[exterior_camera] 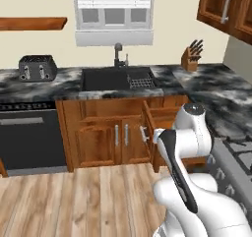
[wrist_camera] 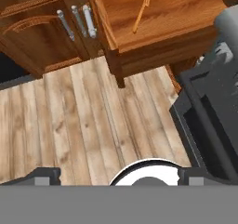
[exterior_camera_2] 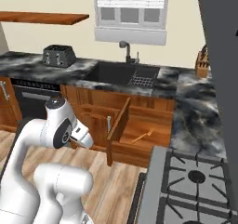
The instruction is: Organize the utensils by type. Pick up the wooden spoons from the counter and place them in the open cabinet. Then pick up the metallic utensils from the counter and place them in the open drawer.
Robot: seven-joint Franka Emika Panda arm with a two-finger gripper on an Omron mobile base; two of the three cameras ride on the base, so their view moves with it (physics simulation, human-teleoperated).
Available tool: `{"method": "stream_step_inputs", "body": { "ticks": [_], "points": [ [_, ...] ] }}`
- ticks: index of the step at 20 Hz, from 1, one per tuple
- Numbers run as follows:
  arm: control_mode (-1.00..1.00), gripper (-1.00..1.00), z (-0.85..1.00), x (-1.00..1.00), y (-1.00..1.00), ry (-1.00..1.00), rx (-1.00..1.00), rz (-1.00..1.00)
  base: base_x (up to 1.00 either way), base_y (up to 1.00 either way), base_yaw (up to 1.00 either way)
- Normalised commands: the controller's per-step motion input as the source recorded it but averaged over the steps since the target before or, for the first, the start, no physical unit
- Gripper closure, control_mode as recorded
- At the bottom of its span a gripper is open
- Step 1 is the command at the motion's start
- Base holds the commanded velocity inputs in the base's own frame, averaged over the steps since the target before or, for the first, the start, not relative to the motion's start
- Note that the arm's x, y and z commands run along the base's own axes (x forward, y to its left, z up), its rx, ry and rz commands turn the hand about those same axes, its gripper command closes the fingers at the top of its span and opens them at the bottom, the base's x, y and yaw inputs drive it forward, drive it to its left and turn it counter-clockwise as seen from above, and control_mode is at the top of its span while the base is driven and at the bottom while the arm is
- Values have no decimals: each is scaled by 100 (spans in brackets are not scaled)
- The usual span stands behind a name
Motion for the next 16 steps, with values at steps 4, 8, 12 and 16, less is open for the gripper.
{"method": "stream_step_inputs", "body": {
  "ticks": [4,8,12,16],
  "points": [
    [100,-100,0,0,0,0,0,0,-7,3,100],
    [100,-100,0,0,0,0,0,0,-4,0,100],
    [100,-100,0,0,0,0,0,0,-4,0,100],
    [100,-100,0,0,0,0,0,0,-3,0,100]
  ]
}}
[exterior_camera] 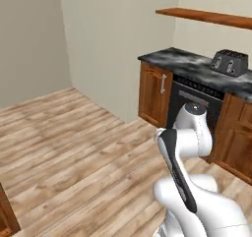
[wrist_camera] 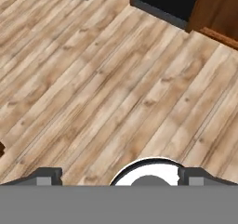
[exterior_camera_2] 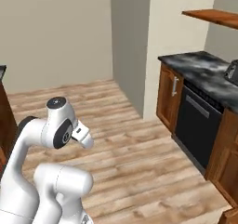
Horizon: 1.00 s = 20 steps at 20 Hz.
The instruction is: Organize the utensils by type. Pick up the wooden spoons from the counter and place them in the open cabinet. Then pick up the metallic utensils from the counter and place them in the open drawer.
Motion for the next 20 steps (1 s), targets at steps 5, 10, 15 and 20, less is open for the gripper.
{"method": "stream_step_inputs", "body": {
  "ticks": [5,10,15,20],
  "points": [
    [100,-100,0,0,0,0,0,0,-3,0,100],
    [100,-100,0,0,0,0,0,0,-2,1,100],
    [100,-100,0,0,0,0,0,0,13,19,97],
    [100,-100,0,0,0,0,0,0,74,43,42]
  ]
}}
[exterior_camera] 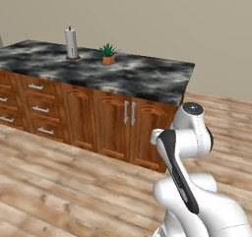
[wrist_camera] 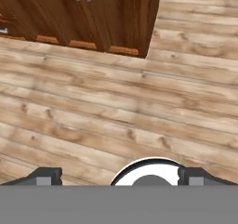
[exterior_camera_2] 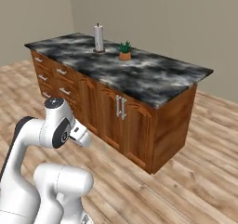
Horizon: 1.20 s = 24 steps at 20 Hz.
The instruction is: Organize the utensils by type. Pick up the wooden spoons from the counter and place them in the open cabinet. Then pick up the metallic utensils from the counter and place them in the open drawer.
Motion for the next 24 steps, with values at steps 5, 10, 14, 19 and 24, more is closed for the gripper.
{"method": "stream_step_inputs", "body": {
  "ticks": [5,10,14,19,24],
  "points": [
    [100,-100,0,0,0,0,0,0,99,58,6],
    [100,-100,0,0,0,0,0,0,100,59,2],
    [100,-100,0,0,0,0,0,0,100,58,1],
    [100,-100,0,0,0,0,0,0,100,56,0],
    [100,-100,0,0,0,0,0,0,100,48,0]
  ]
}}
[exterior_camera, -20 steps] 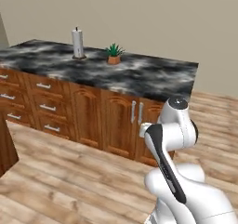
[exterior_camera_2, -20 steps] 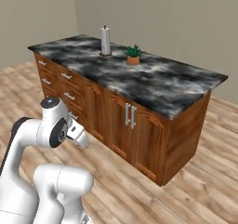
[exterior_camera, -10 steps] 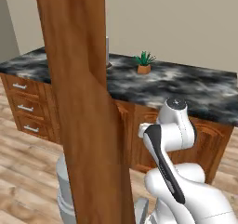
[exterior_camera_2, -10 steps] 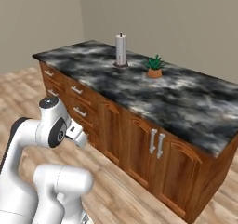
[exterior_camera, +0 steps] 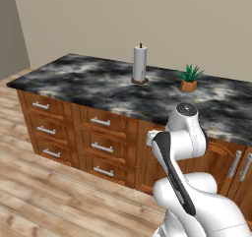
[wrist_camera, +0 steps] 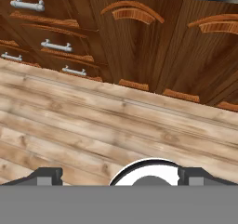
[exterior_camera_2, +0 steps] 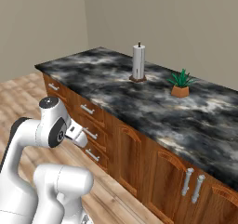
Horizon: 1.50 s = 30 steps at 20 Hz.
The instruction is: Organize the utensils by type. Pick up the wooden spoons from the counter and place them in the open cabinet. Then pick up the metallic utensils from the counter and place them in the open drawer.
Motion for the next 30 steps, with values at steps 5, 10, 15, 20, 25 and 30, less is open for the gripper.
{"method": "stream_step_inputs", "body": {
  "ticks": [5,10,15,20,25,30],
  "points": [
    [100,-100,0,0,0,0,0,0,100,42,-2],
    [100,-100,0,0,0,0,0,0,100,45,-12],
    [100,-100,0,0,0,0,0,0,87,52,-40],
    [100,-100,0,0,0,0,0,0,74,55,-48],
    [100,-100,0,0,0,0,0,0,50,66,-38],
    [100,-100,0,0,0,0,0,0,55,64,-32]
  ]
}}
